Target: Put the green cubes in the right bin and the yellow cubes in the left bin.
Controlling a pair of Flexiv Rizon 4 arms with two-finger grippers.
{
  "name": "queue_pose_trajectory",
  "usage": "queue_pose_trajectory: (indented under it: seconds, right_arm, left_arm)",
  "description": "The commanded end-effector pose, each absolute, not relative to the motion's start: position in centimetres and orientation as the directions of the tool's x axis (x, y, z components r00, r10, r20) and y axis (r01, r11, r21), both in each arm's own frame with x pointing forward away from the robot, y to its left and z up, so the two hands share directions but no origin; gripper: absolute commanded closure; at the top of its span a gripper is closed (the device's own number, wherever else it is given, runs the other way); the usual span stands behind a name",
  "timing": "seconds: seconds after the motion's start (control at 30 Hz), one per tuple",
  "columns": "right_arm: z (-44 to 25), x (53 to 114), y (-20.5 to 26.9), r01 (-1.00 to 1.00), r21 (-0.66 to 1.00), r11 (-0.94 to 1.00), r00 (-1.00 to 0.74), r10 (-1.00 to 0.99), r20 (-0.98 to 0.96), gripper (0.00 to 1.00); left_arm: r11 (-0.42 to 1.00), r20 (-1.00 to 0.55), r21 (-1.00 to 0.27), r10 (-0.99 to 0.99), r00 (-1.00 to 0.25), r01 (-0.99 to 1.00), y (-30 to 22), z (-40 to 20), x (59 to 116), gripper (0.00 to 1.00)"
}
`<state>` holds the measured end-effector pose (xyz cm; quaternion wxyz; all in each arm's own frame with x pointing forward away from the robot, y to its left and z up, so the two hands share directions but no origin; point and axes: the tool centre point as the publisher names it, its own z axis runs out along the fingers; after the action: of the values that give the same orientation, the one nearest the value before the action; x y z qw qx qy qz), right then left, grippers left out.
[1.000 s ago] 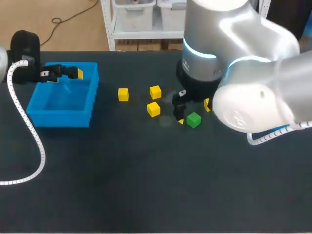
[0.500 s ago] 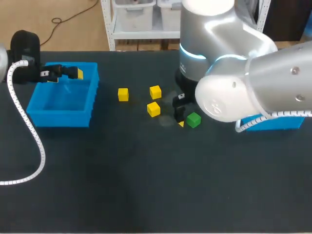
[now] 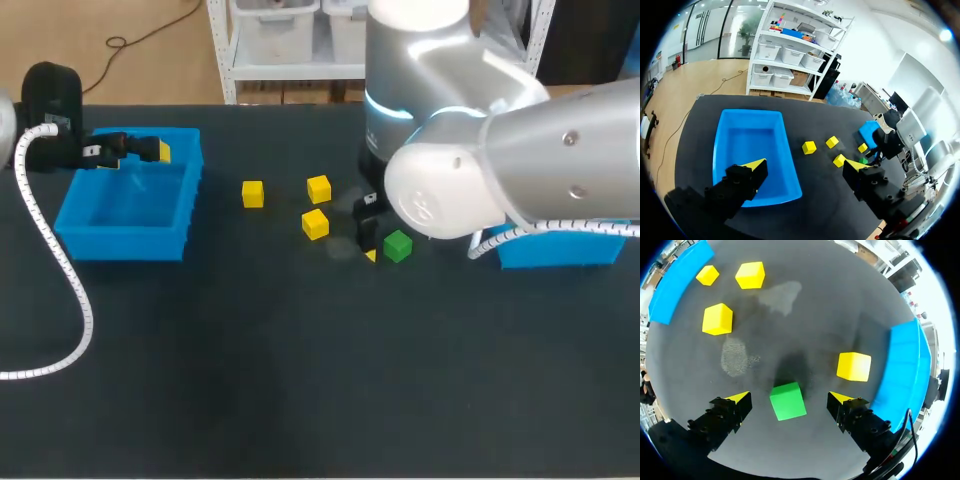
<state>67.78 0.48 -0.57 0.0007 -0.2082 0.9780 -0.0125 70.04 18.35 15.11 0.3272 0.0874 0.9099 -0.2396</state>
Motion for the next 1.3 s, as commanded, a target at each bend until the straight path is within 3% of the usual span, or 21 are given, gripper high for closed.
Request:
queue_pose_trajectory:
  seconds: [0.03, 0.37, 0.67, 1.03, 1.07, 1.1, 1.13, 1.2, 1.3]
  right_arm:
    - [-0.8, 67.7, 0.6, -0.424, -0.017, 0.905, -0.906, -0.424, 0.012, 0.0]
    - [-0.7, 66.4, 0.2, -0.581, 0.044, 0.813, -0.812, -0.583, 0.032, 0.0]
    - [-0.6, 66.5, -1.0, -0.645, -0.068, 0.762, -0.765, -0.641, 0.067, 0.0]
    - [-0.9, 66.8, -0.5, -0.643, -0.078, 0.762, -0.766, -0.64, 0.07, 0.0]
    - [-1.0, 66.9, -0.6, -0.643, -0.079, 0.762, -0.766, -0.639, 0.071, 0.05]
    - [-1.1, 66.9, -0.6, -0.642, -0.08, 0.763, -0.767, -0.638, 0.072, 0.2]
    - [-1.1, 66.9, -0.6, -0.64, -0.081, 0.764, -0.768, -0.636, 0.073, 0.58]
    - [-1.2, 66.9, -0.7, -0.639, -0.087, 0.764, -0.769, -0.635, 0.073, 0.71]
    - [-1.2, 67.0, -0.6, -0.638, -0.092, 0.765, -0.77, -0.634, 0.072, 0.82]
  left_arm:
    - [0.866, -0.642, -0.383, 0.001, -0.767, 0.321, 18.5, 15.0, 70.0, 0.0]
    - [0.866, -0.642, -0.383, 0.001, -0.767, 0.321, 18.5, 15.0, 70.0, 0.0]
    - [0.866, -0.642, -0.383, 0.001, -0.767, 0.321, 18.5, 15.0, 70.0, 0.0]
    - [0.866, -0.642, -0.383, 0.001, -0.767, 0.321, 18.5, 15.0, 70.0, 0.0]
    - [0.866, -0.642, -0.383, 0.001, -0.767, 0.321, 18.5, 15.0, 70.0, 0.0]
    - [0.866, -0.642, -0.383, 0.001, -0.767, 0.321, 18.5, 15.0, 70.0, 0.0]
    - [0.866, -0.642, -0.383, 0.001, -0.767, 0.321, 18.5, 15.0, 70.0, 0.0]
    - [0.866, -0.642, -0.383, 0.001, -0.767, 0.321, 18.5, 15.0, 70.0, 0.0]
    - [0.866, -0.642, -0.383, 0.001, -0.767, 0.321, 18.5, 15.0, 70.0, 0.0]
